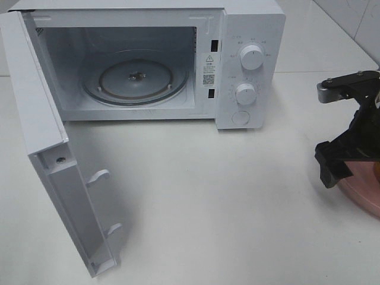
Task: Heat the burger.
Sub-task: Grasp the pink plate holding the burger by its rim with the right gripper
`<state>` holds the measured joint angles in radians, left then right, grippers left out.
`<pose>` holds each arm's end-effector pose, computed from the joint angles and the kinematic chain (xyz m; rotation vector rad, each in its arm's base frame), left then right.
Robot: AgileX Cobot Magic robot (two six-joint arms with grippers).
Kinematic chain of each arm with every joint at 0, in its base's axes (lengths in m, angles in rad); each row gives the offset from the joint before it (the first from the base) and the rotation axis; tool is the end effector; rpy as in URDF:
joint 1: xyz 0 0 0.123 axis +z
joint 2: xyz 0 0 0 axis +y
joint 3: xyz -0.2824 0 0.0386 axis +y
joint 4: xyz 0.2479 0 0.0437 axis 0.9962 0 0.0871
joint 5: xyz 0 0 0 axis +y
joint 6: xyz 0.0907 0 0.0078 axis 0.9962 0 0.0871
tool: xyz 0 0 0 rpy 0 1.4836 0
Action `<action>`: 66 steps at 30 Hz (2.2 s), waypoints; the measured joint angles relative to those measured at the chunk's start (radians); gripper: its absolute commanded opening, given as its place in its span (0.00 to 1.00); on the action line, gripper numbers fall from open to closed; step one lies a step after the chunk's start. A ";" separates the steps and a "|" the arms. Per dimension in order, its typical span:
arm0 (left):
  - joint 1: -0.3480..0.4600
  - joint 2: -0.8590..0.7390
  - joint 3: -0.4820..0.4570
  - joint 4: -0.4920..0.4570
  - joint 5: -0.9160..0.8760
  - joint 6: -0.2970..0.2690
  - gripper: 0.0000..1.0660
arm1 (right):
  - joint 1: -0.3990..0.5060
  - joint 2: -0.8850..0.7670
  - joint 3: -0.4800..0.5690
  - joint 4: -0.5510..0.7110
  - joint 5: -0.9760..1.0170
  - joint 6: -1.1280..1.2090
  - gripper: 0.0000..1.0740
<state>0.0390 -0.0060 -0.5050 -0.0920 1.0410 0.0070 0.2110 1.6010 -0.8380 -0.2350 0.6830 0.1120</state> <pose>-0.0055 -0.0074 0.2804 -0.0284 2.0110 -0.0802 0.2732 0.0448 0.1766 -0.3845 2.8750 -0.1909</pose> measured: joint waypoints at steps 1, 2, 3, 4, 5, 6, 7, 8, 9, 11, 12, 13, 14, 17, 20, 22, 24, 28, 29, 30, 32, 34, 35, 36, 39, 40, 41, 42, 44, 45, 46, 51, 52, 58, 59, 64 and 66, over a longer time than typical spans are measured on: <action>0.000 0.000 0.000 0.000 0.000 0.000 0.94 | 0.000 0.021 0.000 0.000 -0.027 -0.001 0.88; 0.000 0.000 0.000 0.000 0.000 0.000 0.94 | 0.000 0.032 0.000 0.000 -0.041 -0.001 0.87; 0.000 0.000 0.000 0.000 0.000 0.000 0.94 | 0.000 0.032 0.000 0.000 -0.041 -0.001 0.87; 0.000 0.000 0.000 0.000 0.000 0.000 0.94 | 0.000 0.053 0.000 0.000 -0.068 -0.001 0.87; 0.000 0.000 0.000 0.000 0.000 0.000 0.94 | 0.000 0.053 0.000 0.000 -0.068 -0.001 0.87; 0.000 0.000 0.000 0.000 0.000 0.000 0.94 | 0.000 0.061 0.000 0.000 -0.076 -0.001 0.87; 0.000 0.000 0.000 0.000 0.000 0.000 0.94 | -0.004 0.081 0.000 -0.001 -0.095 -0.001 0.86; 0.000 0.000 0.000 0.000 0.000 0.000 0.94 | -0.007 0.090 -0.001 -0.003 -0.099 -0.001 0.86; 0.000 0.000 0.000 0.000 0.000 0.000 0.94 | -0.007 0.090 -0.001 -0.003 -0.099 -0.001 0.86; 0.000 0.000 0.000 0.000 0.000 0.000 0.94 | -0.013 0.111 -0.001 -0.009 -0.101 -0.002 0.85; 0.000 0.000 0.000 0.000 0.000 0.000 0.94 | -0.019 0.133 -0.001 -0.012 -0.106 -0.005 0.85; 0.000 0.000 0.000 0.000 0.000 0.000 0.94 | -0.022 0.140 -0.001 -0.014 -0.113 -0.006 0.84; 0.000 0.000 0.000 0.000 0.000 0.000 0.94 | -0.022 0.140 -0.001 -0.014 -0.113 -0.006 0.84; 0.000 0.000 0.000 0.000 0.000 0.000 0.94 | -0.029 0.164 -0.001 -0.016 -0.136 -0.008 0.83; 0.000 0.000 0.000 0.000 0.000 0.000 0.94 | -0.035 0.188 -0.001 -0.016 -0.158 -0.009 0.83; 0.000 0.000 0.000 0.000 0.000 0.000 0.94 | -0.035 0.204 -0.001 -0.016 -0.179 -0.011 0.82; 0.000 0.000 0.000 0.000 0.000 0.000 0.94 | -0.035 0.210 -0.001 -0.016 -0.196 -0.013 0.82; 0.000 0.000 0.000 0.000 0.000 0.000 0.94 | -0.035 0.217 -0.001 -0.016 -0.210 -0.015 0.79; 0.000 0.000 0.000 0.000 0.000 0.000 0.94 | -0.035 0.229 -0.001 -0.016 -0.216 -0.016 0.77; 0.000 0.000 0.000 0.000 0.000 0.000 0.94 | -0.035 0.236 -0.001 -0.017 -0.218 -0.017 0.76; 0.000 0.000 0.000 0.000 0.000 0.000 0.94 | -0.035 0.252 -0.002 -0.015 -0.219 -0.017 0.74; 0.000 0.000 0.000 0.000 0.000 0.000 0.94 | -0.035 0.254 -0.002 -0.016 -0.223 -0.017 0.72; 0.000 0.000 0.000 0.000 0.000 0.000 0.94 | -0.035 0.256 -0.002 -0.015 -0.223 -0.017 0.68; 0.000 0.000 0.000 0.000 0.000 0.000 0.94 | -0.035 0.256 -0.002 -0.015 -0.223 -0.017 0.68; 0.000 0.000 0.000 0.000 0.000 0.000 0.94 | -0.035 0.259 -0.003 -0.011 -0.223 -0.017 0.59; 0.000 0.000 0.000 0.000 0.000 0.000 0.94 | -0.035 0.259 -0.004 -0.018 -0.224 -0.014 0.50; 0.000 0.000 0.000 0.000 0.000 0.000 0.94 | -0.035 0.260 -0.004 -0.030 -0.224 -0.008 0.44; 0.000 0.000 0.000 0.000 0.000 0.000 0.94 | -0.035 0.260 -0.004 -0.030 -0.224 -0.008 0.44; 0.000 0.000 0.000 0.000 0.000 0.000 0.94 | -0.035 0.260 -0.004 -0.057 -0.222 0.003 0.32; 0.000 0.000 0.000 0.000 0.000 0.000 0.94 | -0.035 0.260 -0.004 -0.091 -0.220 0.026 0.20; 0.000 0.000 0.000 0.000 0.000 0.000 0.94 | -0.036 0.260 -0.004 -0.105 -0.216 0.033 0.16; 0.000 0.000 0.000 0.000 0.000 0.000 0.94 | -0.036 0.260 -0.005 -0.140 -0.209 0.067 0.00; 0.000 0.000 0.000 0.000 0.000 0.000 0.94 | -0.036 0.259 -0.005 -0.142 -0.207 0.070 0.00; 0.000 0.000 0.000 0.000 0.000 0.000 0.94 | -0.035 0.259 -0.005 -0.152 -0.207 0.087 0.00; 0.000 0.000 0.000 0.000 0.000 0.000 0.94 | -0.035 0.259 -0.005 -0.152 -0.207 0.087 0.00; 0.000 0.000 0.000 0.000 0.000 0.000 0.94 | -0.035 0.258 -0.005 -0.169 -0.206 0.112 0.00; 0.000 0.000 0.000 0.000 0.000 0.000 0.94 | -0.035 0.258 -0.005 -0.185 -0.196 0.133 0.00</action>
<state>0.0390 -0.0060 -0.5050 -0.0920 1.0410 0.0070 0.1760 1.8590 -0.8430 -0.4200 0.4870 0.2450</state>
